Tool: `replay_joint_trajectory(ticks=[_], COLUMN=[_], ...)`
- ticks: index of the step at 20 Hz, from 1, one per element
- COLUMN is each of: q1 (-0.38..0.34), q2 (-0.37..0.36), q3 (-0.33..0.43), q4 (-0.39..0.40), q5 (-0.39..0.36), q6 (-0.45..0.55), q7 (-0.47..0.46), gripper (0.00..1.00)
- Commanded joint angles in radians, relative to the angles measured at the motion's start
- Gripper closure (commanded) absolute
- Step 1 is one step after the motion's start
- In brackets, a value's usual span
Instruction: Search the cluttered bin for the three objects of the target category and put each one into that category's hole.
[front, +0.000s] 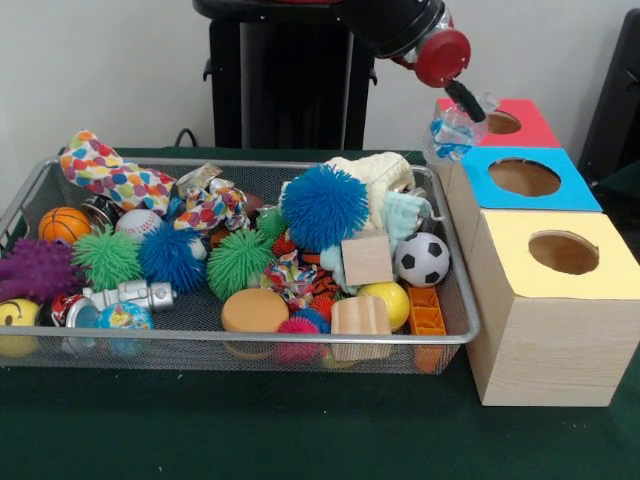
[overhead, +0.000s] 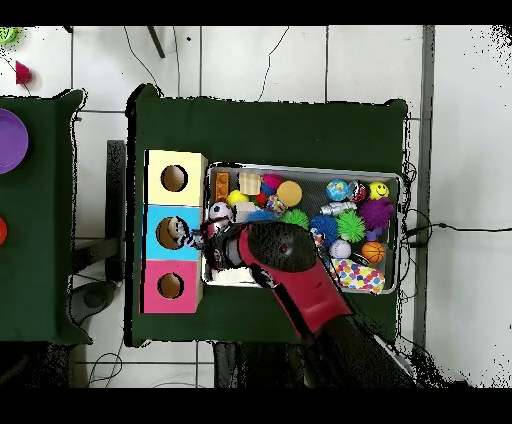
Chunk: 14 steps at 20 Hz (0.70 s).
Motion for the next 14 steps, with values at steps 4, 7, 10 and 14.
replay_joint_trajectory(ticks=[4,7,10,14], q1=[-0.024,-0.015,-0.002,-0.001], q2=[0.024,0.015,0.016,0.063], q3=[0.235,0.271,0.296,0.345], q4=[0.126,0.149,0.161,0.148], q5=[0.248,0.338,0.422,0.508], q6=[-0.053,-0.079,-0.109,-0.187], q7=[-0.132,-0.172,-0.227,-0.305], gripper=[1.0,1.0,1.0,1.0])
